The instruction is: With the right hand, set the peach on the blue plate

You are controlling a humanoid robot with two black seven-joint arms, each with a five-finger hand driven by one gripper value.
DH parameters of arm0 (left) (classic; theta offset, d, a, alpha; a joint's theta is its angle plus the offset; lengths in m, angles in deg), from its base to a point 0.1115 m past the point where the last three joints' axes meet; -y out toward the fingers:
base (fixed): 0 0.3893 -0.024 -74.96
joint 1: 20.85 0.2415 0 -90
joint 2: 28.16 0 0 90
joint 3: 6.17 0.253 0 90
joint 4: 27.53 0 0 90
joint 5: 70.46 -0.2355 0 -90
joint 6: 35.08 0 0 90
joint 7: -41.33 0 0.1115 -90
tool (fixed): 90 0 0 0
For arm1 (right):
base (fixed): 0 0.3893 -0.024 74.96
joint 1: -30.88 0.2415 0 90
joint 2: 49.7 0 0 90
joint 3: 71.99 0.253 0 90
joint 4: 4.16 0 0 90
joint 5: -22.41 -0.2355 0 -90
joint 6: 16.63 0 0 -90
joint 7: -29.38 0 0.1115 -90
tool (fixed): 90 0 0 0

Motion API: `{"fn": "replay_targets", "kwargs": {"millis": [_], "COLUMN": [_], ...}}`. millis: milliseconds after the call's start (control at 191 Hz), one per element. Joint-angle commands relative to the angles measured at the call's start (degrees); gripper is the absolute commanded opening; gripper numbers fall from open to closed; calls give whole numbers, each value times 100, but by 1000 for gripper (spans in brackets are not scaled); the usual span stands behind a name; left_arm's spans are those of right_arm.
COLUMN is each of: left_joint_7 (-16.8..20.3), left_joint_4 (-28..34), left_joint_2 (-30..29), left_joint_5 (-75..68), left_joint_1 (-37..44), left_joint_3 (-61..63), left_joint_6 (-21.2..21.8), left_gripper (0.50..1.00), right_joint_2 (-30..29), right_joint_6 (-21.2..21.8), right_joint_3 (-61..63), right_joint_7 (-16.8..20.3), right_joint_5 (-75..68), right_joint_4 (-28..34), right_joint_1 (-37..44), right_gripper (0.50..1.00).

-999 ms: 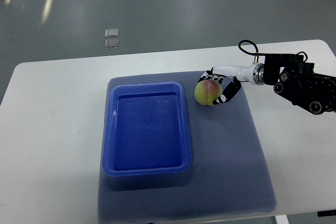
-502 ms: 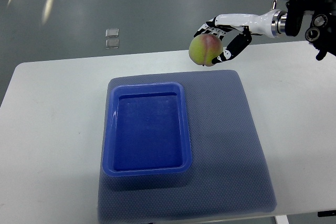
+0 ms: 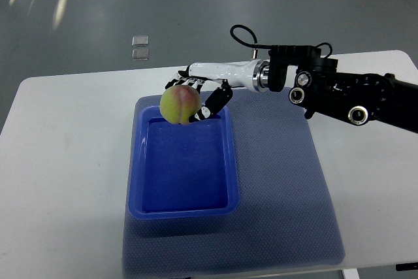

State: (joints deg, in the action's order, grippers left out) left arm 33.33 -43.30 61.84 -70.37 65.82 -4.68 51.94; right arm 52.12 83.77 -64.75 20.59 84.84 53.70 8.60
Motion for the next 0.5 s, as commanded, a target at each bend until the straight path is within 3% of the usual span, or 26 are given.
{"fn": "replay_targets", "kwargs": {"millis": [0,115,220,246,329,335,356,434,439,444,450,497], "left_joint_7": [0,0,0,0,0,0,0,0,0,0,0,0], "left_joint_4": [12,-6,-6,3,3,12,12,3,3,3,3,3], "left_joint_2": [0,0,0,0,0,0,0,0,0,0,0,0], "left_joint_5": [-1,-1,-1,-1,-1,-1,-1,-1,-1,-1,-1,-1], "left_joint_1": [-1,-1,-1,-1,-1,-1,-1,-1,-1,-1,-1,-1], "left_joint_3": [0,0,0,0,0,0,0,0,0,0,0,0], "left_joint_6": [8,8,-1,8,-1,8,8,8,-1,-1,8,-1], "left_gripper": [1000,1000,1000,1000,1000,1000,1000,1000,1000,1000,1000,1000], "right_joint_2": [-488,-892,-954,-1024,-1033,-1041,-1042,-1042,-1033,-1033,-1024,-971], "right_joint_6": [-47,-38,-47,-21,-21,-21,-21,-21,14,14,23,49], "right_joint_3": [-197,-416,-540,-610,-610,-610,-610,-610,-610,-610,-610,-592], "right_joint_7": [0,0,-9,-9,-9,-9,-9,-9,-9,-9,-9,-27], "right_joint_5": [33,208,296,323,323,323,323,323,323,323,323,305], "right_joint_4": [-294,-619,-777,-847,-847,-856,-865,-883,-883,-883,-883,-883], "right_joint_1": [-153,-224,-224,-267,-303,-346,-355,-373,-382,-382,-382,-382], "right_gripper": [609,641,643,680,686,733,754,760,875,876,913,932]}}
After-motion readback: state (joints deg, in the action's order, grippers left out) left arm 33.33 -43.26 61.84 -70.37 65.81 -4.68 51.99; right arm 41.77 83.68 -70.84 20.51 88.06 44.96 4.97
